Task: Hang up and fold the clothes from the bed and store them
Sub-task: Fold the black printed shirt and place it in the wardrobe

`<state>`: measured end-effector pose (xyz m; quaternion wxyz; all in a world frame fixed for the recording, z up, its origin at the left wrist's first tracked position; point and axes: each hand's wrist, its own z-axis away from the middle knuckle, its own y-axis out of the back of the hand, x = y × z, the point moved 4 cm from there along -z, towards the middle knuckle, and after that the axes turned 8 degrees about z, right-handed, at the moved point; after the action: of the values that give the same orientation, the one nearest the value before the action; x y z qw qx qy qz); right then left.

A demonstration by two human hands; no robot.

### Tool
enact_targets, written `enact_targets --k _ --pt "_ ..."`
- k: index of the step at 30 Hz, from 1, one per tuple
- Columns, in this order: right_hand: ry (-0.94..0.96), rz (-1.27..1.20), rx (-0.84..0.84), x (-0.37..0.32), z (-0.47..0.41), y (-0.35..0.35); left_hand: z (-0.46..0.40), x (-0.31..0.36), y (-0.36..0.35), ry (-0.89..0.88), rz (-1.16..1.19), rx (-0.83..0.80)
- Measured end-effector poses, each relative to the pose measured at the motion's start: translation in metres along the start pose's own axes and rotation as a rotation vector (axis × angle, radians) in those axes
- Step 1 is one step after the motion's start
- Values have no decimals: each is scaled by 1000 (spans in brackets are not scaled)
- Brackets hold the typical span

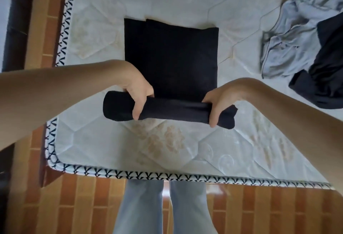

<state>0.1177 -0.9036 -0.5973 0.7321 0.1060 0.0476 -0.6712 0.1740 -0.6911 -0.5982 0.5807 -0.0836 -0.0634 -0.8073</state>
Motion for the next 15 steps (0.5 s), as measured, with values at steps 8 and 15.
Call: enact_targets --k 8,15 --pt "-99 72 221 26 10 91 8 -28 101 -113 59 333" --pt "-171 21 435 57 -1 151 4 -51 163 -225 194 589"
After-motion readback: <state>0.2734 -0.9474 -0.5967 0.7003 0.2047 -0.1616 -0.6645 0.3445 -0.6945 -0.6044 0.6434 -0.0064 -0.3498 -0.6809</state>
